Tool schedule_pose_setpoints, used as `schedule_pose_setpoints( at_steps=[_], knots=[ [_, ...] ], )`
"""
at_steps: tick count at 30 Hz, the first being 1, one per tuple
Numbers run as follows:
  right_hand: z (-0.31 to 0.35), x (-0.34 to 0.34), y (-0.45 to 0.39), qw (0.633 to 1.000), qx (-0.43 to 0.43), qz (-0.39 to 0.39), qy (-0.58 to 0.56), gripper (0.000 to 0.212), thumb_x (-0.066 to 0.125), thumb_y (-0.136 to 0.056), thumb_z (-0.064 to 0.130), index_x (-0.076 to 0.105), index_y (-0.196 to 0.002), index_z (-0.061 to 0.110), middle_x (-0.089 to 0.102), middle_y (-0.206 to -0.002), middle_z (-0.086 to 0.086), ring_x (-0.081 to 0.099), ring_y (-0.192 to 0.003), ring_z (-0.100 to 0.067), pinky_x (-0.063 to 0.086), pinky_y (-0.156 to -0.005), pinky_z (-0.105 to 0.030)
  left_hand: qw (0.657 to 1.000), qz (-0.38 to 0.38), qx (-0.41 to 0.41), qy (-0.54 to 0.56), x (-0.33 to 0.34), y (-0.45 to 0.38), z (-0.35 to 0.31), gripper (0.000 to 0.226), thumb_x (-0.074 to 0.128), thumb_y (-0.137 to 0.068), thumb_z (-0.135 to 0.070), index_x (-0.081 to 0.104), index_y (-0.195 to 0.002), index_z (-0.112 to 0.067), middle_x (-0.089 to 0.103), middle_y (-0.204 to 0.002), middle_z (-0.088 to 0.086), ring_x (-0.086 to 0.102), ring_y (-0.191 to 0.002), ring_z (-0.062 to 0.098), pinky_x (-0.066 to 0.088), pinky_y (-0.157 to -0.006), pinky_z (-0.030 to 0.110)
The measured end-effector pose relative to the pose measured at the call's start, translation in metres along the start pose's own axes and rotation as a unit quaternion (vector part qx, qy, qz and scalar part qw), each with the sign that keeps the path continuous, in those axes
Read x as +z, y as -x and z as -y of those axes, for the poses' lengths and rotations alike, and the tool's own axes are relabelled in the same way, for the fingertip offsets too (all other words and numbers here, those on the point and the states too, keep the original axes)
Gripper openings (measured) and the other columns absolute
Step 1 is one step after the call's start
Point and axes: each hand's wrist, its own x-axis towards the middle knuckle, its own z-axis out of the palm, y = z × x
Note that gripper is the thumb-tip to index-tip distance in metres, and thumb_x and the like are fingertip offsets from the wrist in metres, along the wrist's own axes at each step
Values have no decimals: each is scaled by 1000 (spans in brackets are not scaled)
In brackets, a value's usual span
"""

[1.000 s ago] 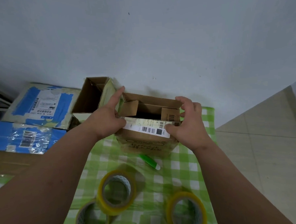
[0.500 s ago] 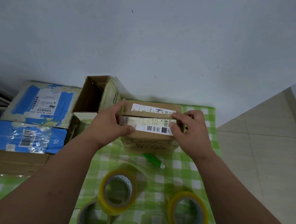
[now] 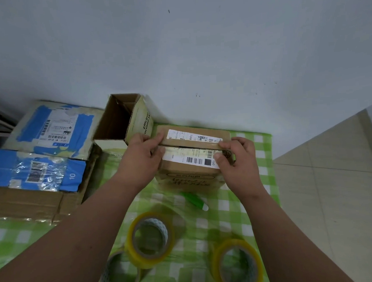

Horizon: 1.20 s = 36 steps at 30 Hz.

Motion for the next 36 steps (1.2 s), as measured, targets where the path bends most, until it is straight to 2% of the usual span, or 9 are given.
schedule_pose_setpoints(
  at_steps=[2, 5, 11, 17, 21, 23, 30, 33, 36],
  knots=[
    [-1, 0, 1, 1000, -4, -6, 5, 23, 69, -89, 20, 68, -111, 19, 39, -132, 6, 44, -120, -9, 45, -101, -36, 992, -31, 81, -87, 0, 4, 0, 38, 57, -98, -21, 59, -136, -18, 44, -136, 6, 45, -119, 22, 35, -99, 26],
    [-2, 1, 0, 1000, -4, -13, 11, 23, 70, -88, 22, 68, -110, 20, 42, -134, 6, 45, -121, -11, 46, -101, -40, 974, -35, 180, -132, 2, 10, 0, 33, 59, -96, -15, 65, -128, -12, 51, -139, 7, 45, -121, 29, 42, -101, 39],
    [0, 1, 0, 999, -3, -21, 34, 25, 70, -88, 23, 70, -112, 16, 46, -136, 2, 49, -121, -13, 43, -102, -34, 973, 58, 167, -147, -6, 16, 9, 61, 58, -95, -36, 39, -150, -19, 31, -156, -6, 23, -140, 22, 15, -116, 29],
    [17, 2, 6, 986, -30, -68, 150, 28, 69, -87, 25, 71, -115, 24, 47, -140, -4, 39, -126, -30, 34, -105, -45, 970, 90, 138, -177, -11, 17, 5, 62, 46, -97, -47, 26, -154, -32, 18, -161, -16, 17, -143, 16, 21, -118, 39],
    [40, 16, 24, 961, -170, -147, 163, 21, 68, -77, 14, 70, -98, 13, 56, -109, -13, 50, -97, -33, 37, -85, -41, 979, 79, 127, -142, -12, 22, 2, 60, 52, -96, -43, 31, -150, -31, 24, -160, -14, 22, -144, 14, 26, -116, 42],
    [46, 22, 34, 947, -247, -141, 145, 11, 63, -78, 15, 67, -87, 8, 58, -91, -10, 52, -82, -31, 41, -74, -38, 977, 83, 124, -152, -14, 23, 1, 60, 52, -96, -42, 31, -151, -30, 24, -160, -13, 22, -144, 15, 26, -117, 42],
    [41, 46, 71, 944, -299, 24, 139, 14, 58, -86, 16, 64, -77, 7, 61, -71, -7, 56, -65, -27, 47, -57, -38, 961, 88, 124, -231, -22, 27, 2, 56, 44, -100, -24, 31, -154, -25, 22, -157, -3, 19, -136, 27, 28, -115, 44],
    [30, 60, 85, 934, -220, 210, 186, 19, 60, -90, 26, 68, -96, 10, 66, -90, -8, 61, -83, -30, 49, -67, -38, 958, 116, 105, -241, -24, 29, 2, 59, 40, -102, -21, 18, -157, -28, 15, -161, -6, 18, -140, 28, 24, -117, 43],
    [19, 79, 102, 877, -183, 378, 236, 31, 59, -91, 41, 65, -104, 14, 62, -107, -11, 55, -101, -32, 45, -79, -35, 961, 143, 86, -221, -24, 33, 5, 65, 39, -103, -22, 5, -157, -31, 1, -164, -14, 12, -147, 28, 21, -119, 46]
  ],
)
